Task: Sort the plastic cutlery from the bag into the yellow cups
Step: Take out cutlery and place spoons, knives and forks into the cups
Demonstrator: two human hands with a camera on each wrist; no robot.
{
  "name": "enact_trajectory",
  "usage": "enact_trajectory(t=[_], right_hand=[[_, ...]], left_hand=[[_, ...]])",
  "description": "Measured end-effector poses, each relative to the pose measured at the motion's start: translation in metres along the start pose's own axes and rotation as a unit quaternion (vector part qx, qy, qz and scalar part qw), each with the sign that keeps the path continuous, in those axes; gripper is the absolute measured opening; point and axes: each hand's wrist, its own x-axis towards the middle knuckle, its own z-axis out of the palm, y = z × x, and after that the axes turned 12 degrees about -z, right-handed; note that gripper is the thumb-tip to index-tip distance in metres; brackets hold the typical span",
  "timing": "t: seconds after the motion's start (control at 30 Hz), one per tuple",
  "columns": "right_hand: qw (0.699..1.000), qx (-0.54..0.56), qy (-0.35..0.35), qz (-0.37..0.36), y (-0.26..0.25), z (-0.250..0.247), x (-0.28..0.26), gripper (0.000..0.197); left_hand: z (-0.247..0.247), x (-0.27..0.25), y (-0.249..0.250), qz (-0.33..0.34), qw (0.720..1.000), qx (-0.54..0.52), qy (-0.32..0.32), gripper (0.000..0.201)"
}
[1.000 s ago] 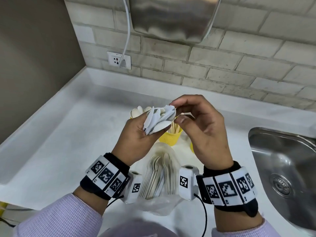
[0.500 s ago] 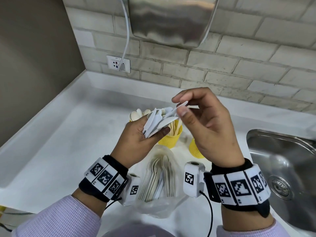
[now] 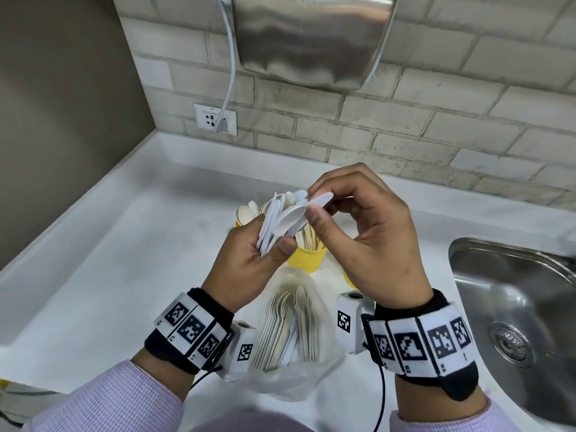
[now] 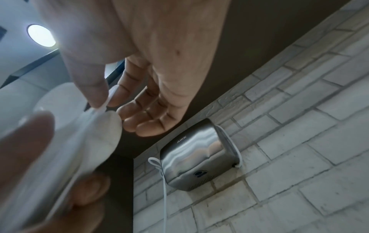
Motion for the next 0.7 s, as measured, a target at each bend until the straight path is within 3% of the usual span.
enact_trajectory(t=[0.07, 0.2, 0.37, 0.43, 0.47, 0.53, 0.6, 0.7], right_hand=[[1.000, 0.019, 0.016, 0.003, 0.000, 0.002, -0.001, 0.007], [0.983, 0.131, 0.125, 0.028, -0.004, 0.002, -0.002, 0.012], [0.914, 0.275, 0.292, 0.066, -0.012, -0.011, 0.010, 0.007], [0.897, 0.266, 0.346, 0.066, -0.011, -0.017, 0.013, 0.006], [0.906, 0.225, 0.353, 0.060, -0.009, -0.020, 0.013, 0.005], [0.949, 0.095, 0.296, 0.044, -0.005, -0.021, 0.012, 0.005], [0.981, 0.000, 0.188, 0.050, -0.006, -0.017, 0.008, 0.007], [0.989, -0.004, 0.108, 0.103, -0.008, -0.012, 0.001, 0.015]], left_hand=[[0.000, -0.001, 0.001, 0.010, 1.000, 0.004, 0.003, 0.056], [0.000, -0.001, -0.002, 0.004, 1.000, 0.015, 0.018, 0.035], [0.001, -0.001, -0.001, 0.021, 0.997, 0.078, 0.008, 0.044], [-0.001, 0.000, -0.003, 0.014, 0.993, 0.115, 0.012, 0.046], [-0.002, 0.001, -0.005, 0.012, 0.989, 0.146, 0.018, 0.047], [-0.004, 0.003, -0.011, 0.025, 0.971, 0.233, 0.037, 0.048], [-0.005, 0.005, -0.013, 0.058, 0.948, 0.305, 0.063, 0.037], [-0.009, 0.006, -0.013, 0.075, 0.924, 0.369, 0.070, 0.030]])
